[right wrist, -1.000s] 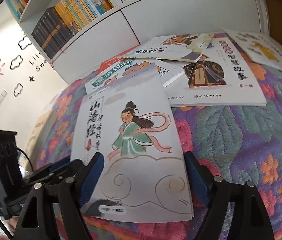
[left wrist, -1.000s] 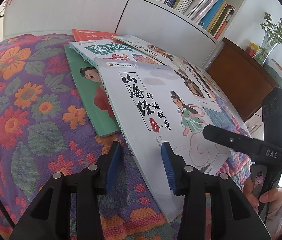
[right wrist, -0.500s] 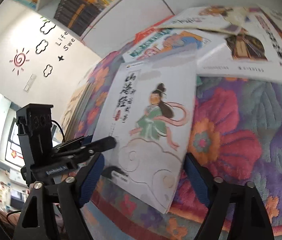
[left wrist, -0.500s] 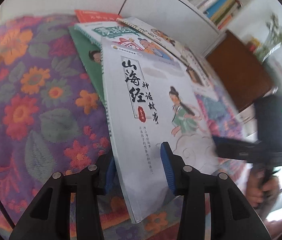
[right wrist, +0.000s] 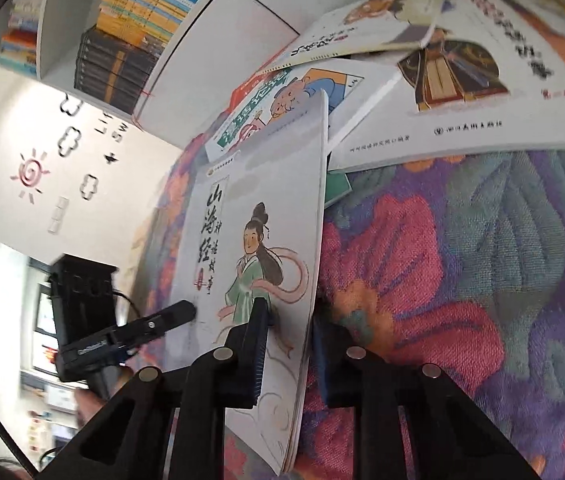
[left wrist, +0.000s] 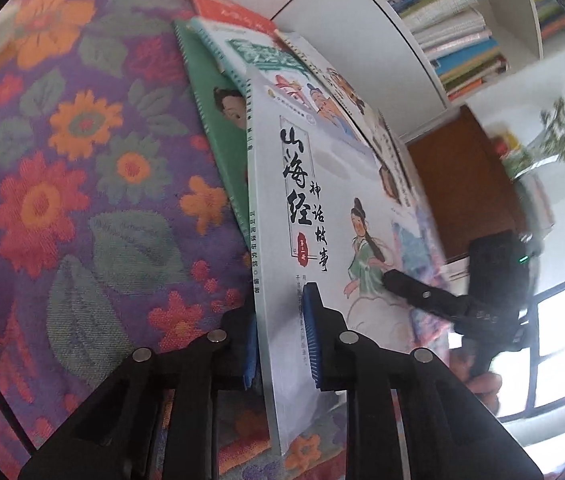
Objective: Organize books
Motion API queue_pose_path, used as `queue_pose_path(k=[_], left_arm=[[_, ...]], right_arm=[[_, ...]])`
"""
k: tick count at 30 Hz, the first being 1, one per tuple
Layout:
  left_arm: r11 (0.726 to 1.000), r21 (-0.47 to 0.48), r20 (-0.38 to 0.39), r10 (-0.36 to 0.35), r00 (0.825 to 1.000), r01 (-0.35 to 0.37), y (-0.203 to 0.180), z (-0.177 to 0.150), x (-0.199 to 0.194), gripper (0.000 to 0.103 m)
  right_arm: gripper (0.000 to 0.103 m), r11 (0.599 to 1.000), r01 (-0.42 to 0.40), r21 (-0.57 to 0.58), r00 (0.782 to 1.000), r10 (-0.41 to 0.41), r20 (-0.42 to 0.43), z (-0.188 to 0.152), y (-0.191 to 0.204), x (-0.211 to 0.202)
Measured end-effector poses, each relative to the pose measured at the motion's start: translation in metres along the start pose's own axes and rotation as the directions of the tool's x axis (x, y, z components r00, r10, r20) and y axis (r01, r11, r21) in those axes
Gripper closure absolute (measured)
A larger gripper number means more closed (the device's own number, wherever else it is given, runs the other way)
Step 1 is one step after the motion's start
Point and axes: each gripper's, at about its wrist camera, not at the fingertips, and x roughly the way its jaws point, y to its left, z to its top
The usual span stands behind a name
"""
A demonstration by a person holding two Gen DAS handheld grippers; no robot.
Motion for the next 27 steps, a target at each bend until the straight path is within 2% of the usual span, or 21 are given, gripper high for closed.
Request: queue_pose_path(k=[4, 11, 27], left_arm=[[0.99, 0.102, 0.011, 0.092, 0.996, -0.093, -0.018, -0.002, -0.003, 0.085], [0.951, 0.218, 0.034, 0.219, 0.975, -0.221, -0.045, -0.005, -0.004, 0.085], [0.958, 0.21, 0.017, 0.195, 0.981, -0.194, -0.04, -0.008, -0.015, 0.085]], right_arm=[[0.084, 0.996, 0.058, -0.066, 0.998, -0.057, 0.01, 0.002, 0.015, -0.006], [0.084, 0.987, 0.063, -0.149, 0.998, -0.061, 0.021, -0.006, 0.041, -0.013], [0.084, 0.983, 0.079, -0.166, 0.997, -0.076, 0.025, -0.006, 0.042, -0.01]])
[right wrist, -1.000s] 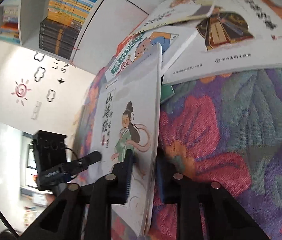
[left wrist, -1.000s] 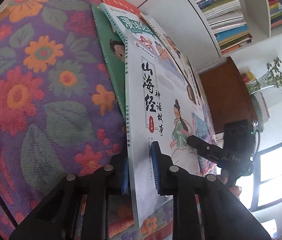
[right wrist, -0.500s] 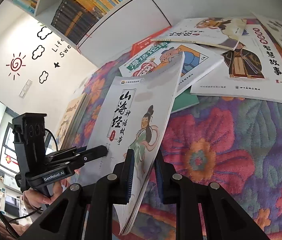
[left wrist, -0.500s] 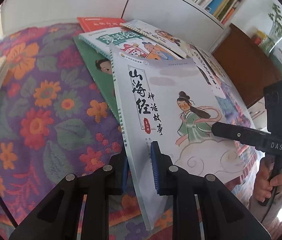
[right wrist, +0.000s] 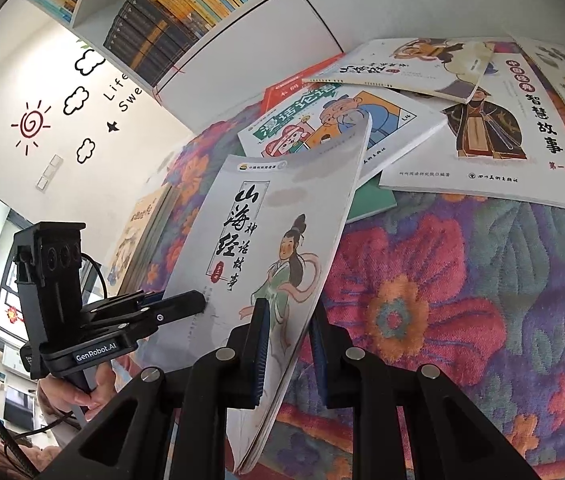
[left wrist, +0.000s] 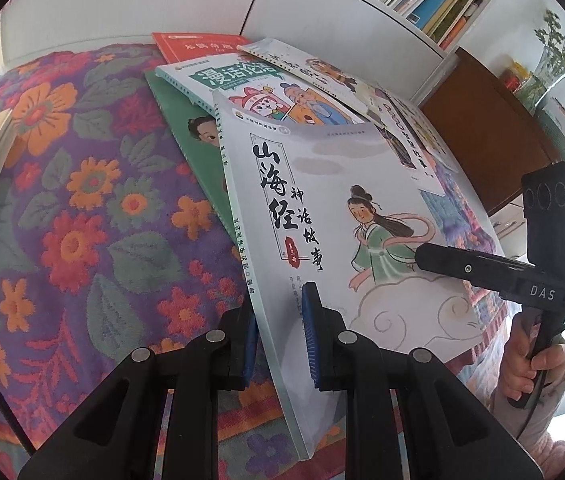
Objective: Organize books
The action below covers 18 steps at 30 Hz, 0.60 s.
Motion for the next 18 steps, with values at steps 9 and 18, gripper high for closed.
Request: queue_pose_path(k=[9, 18], left_arm=[[0.997, 0.055, 0.007, 0.05, 0.999, -0.05, -0.01, 0.005, -0.011, 0.085], [0.988, 0.131, 0.044, 0.074, 0.996, -0.079, -0.024, 0.007, -0.035, 0.085]], right_arm=[[0.084, 0.993, 0.061, -0.097, 0.998, -0.059, 0.016, -0.003, 0.022, -0.006], [0.084, 0.983, 0.072, -0.17, 0.997, -0.065, 0.043, -0.008, 0.045, -0.025]])
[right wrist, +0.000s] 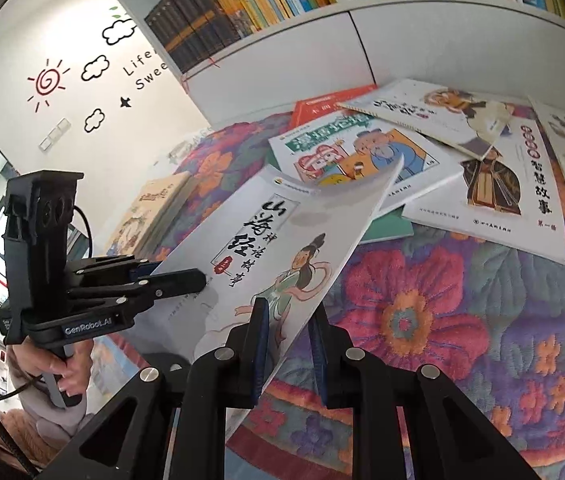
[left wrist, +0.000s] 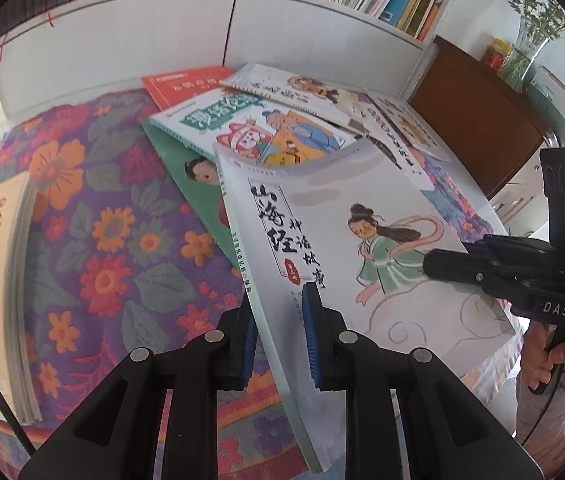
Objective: Organize books
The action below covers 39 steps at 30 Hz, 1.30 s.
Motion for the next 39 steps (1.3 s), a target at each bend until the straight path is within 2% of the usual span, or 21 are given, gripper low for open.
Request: queue_pose_path(k=[6, 13, 22, 27, 31, 35, 39], left_arm=[[1.0, 0.014, 0.025, 0.015, 1.0, -0.016, -0.001, -0.003, -0.015, 0.085], [0.999, 0.016, 0.09, 0.031, 0.995, -0.032, 0.011, 0.0, -0.049, 0.085], [0.996, -0.012, 0.188, 0.086, 0.978, -0.086, 0.062, 0.009, -0.114, 0.085], [0.993, -0.066, 0.237, 0.114, 0.965, -0.101, 0.115, 0.004, -0.147, 0.085], [0.988, -0.091, 0.225, 0.139, 0.964, -0.121, 0.159, -0.003, -0.158, 0.084], [0.982, -0.109, 0.19, 0.172, 0.967, -0.153, 0.199, -0.015, -0.158, 0.084], [0.977, -0.13, 0.172, 0.19, 0.967, -0.169, 0.229, -0.025, -0.155, 0.084]], right_arm=[[0.084, 0.999, 0.023, -0.046, 1.0, -0.023, 0.019, -0.002, 0.021, -0.01], [0.084, 0.997, 0.02, -0.078, 0.999, -0.016, 0.052, 0.009, 0.048, -0.018], [0.084, 0.983, 0.013, -0.185, 0.995, 0.006, 0.099, 0.046, 0.117, -0.008], [0.084, 0.97, 0.007, -0.244, 0.992, 0.024, 0.124, 0.07, 0.17, 0.014], [0.084, 0.959, -0.005, -0.284, 0.991, 0.042, 0.124, 0.082, 0.21, 0.043], [0.084, 0.945, -0.036, -0.326, 0.996, 0.061, 0.067, 0.089, 0.243, 0.091], [0.084, 0.941, -0.065, -0.332, 0.997, 0.076, 0.02, 0.09, 0.258, 0.129]])
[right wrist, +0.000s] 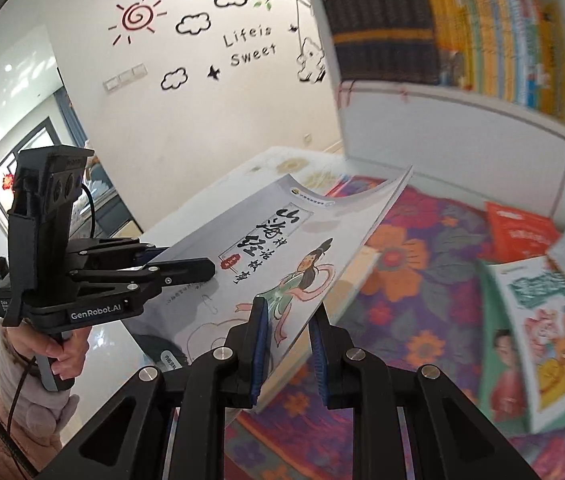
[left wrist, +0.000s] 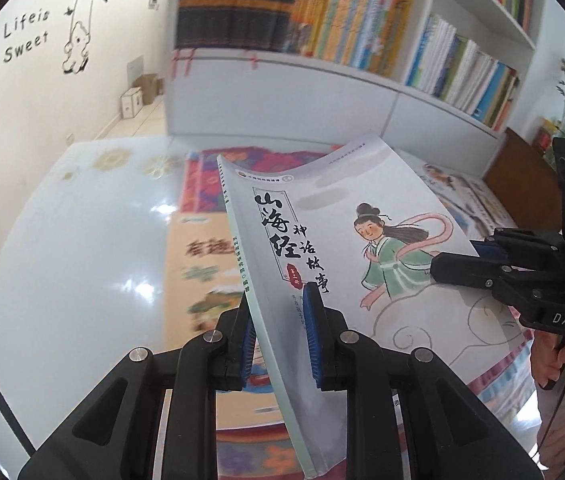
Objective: Organize books
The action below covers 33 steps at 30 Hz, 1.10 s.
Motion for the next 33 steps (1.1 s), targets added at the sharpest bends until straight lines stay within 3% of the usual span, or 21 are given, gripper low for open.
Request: queue_pose_path(k=[12, 22, 33], left_arm=[[0.998, -0.053, -0.023, 0.013, 1.0, -0.014, 0.042, -0.017, 0.027, 0.084], [0.992, -0.117, -0.081, 0.029, 0.996, -0.038, 0.062, -0.03, 0.059, 0.08], [0.99, -0.125, -0.089, 0.051, 0.995, -0.062, 0.061, -0.034, 0.057, 0.077]], right_arm=[[0.084, 0.999, -0.031, 0.043, 0.998, 0.033, -0.051, 0.0, 0.003, 0.062], [0.084, 0.992, -0.023, 0.121, 0.994, 0.036, -0.108, -0.019, -0.011, 0.101], [0.083, 0.979, -0.052, 0.196, 0.992, 0.073, -0.104, -0.032, -0.016, 0.106]])
